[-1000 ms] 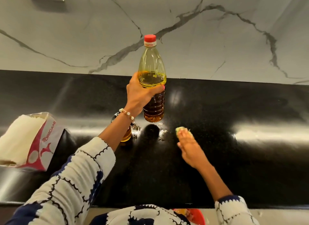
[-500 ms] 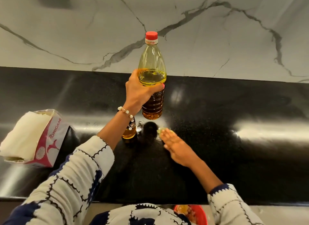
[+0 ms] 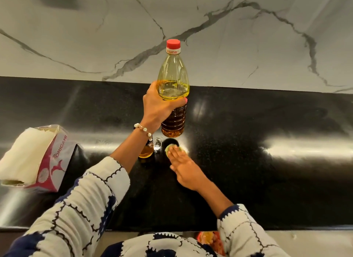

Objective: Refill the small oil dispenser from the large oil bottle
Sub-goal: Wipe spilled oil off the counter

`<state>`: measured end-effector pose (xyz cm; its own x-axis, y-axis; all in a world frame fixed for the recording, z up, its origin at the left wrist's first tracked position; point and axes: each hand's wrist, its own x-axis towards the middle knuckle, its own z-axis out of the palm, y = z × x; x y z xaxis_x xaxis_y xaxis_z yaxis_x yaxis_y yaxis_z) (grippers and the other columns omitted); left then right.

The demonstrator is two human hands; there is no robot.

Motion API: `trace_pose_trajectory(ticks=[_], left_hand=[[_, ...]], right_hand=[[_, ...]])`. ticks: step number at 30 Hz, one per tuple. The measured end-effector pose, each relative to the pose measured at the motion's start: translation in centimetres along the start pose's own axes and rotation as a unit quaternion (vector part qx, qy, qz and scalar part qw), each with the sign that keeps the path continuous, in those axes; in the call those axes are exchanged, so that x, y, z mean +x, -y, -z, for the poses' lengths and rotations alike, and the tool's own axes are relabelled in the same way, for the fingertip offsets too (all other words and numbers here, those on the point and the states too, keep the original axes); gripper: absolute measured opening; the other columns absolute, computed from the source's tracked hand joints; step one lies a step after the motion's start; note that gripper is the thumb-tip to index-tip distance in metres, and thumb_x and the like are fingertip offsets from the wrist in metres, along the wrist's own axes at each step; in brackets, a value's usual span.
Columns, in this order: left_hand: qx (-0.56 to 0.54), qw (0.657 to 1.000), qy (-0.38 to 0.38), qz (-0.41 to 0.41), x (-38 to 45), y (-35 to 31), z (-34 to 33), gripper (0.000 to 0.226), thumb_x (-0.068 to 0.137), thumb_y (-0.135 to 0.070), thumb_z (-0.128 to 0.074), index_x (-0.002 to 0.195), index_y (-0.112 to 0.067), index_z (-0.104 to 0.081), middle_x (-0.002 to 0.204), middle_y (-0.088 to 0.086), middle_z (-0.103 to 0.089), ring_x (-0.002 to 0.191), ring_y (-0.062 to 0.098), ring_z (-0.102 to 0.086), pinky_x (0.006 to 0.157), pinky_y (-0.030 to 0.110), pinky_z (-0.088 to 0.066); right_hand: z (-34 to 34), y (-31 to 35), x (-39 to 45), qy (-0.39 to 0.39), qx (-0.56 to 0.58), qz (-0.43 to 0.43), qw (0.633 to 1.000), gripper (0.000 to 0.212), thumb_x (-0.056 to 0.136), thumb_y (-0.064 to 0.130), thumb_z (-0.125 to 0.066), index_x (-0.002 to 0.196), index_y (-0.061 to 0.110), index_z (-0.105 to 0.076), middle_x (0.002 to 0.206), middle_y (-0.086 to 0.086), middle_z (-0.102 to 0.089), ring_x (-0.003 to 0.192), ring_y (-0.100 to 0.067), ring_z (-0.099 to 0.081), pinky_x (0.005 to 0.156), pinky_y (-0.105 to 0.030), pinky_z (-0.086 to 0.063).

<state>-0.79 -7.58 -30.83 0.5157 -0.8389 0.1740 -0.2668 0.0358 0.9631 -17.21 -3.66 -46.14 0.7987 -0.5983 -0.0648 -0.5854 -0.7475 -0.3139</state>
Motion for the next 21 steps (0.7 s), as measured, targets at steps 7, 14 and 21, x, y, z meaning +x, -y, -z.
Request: trace_pose_trajectory(ticks=[7, 14, 21], left_hand=[[0.002, 1.000, 0.018, 0.018, -0.9, 0.3, -1.9, 0.066, 0.051, -0.032, -0.091, 0.108, -0.024, -0.059, 0.099, -0.009, -0.068, 0.092, 0.005, -0.066, 0.081, 0.028, -0.057], [0.012, 0.999, 0.029, 0.040, -2.1, 1.0, -2.8, 0.068, 0.053, -0.033, -0.091, 0.111, -0.023, -0.058, 0.101, -0.010, -0.067, 0.093, 0.002, -0.064, 0.078, 0.019, -0.053], [0.024, 0.997, 0.039, 0.055, -2.2, 1.4, -4.3, 0.066, 0.052, -0.034, -0.091, 0.108, -0.026, -0.057, 0.098, -0.012, -0.066, 0.093, 0.003, -0.064, 0.081, 0.025, -0.055]], right_hand=[[3.7, -10.2, -6.1, -0.091, 0.099, -0.134, 0.982, 0.053, 0.094, 0.000, -0.048, 0.145, 0.005, -0.033, 0.154, -0.010, -0.025, 0.147, -0.025, -0.014, 0.118, -0.027, -0.004], [2.0, -5.3, -2.6, -0.176, 0.008, -0.413, 0.893, 0.058, 0.098, 0.020, -0.039, 0.146, -0.009, -0.023, 0.152, -0.029, -0.025, 0.143, -0.040, -0.019, 0.119, -0.044, -0.010], [1.3, -0.5, -2.7, 0.018, 0.016, -0.030, 0.999, 0.058, 0.103, 0.023, -0.034, 0.153, 0.009, -0.009, 0.160, -0.007, 0.000, 0.148, -0.019, 0.007, 0.121, -0.036, 0.004]])
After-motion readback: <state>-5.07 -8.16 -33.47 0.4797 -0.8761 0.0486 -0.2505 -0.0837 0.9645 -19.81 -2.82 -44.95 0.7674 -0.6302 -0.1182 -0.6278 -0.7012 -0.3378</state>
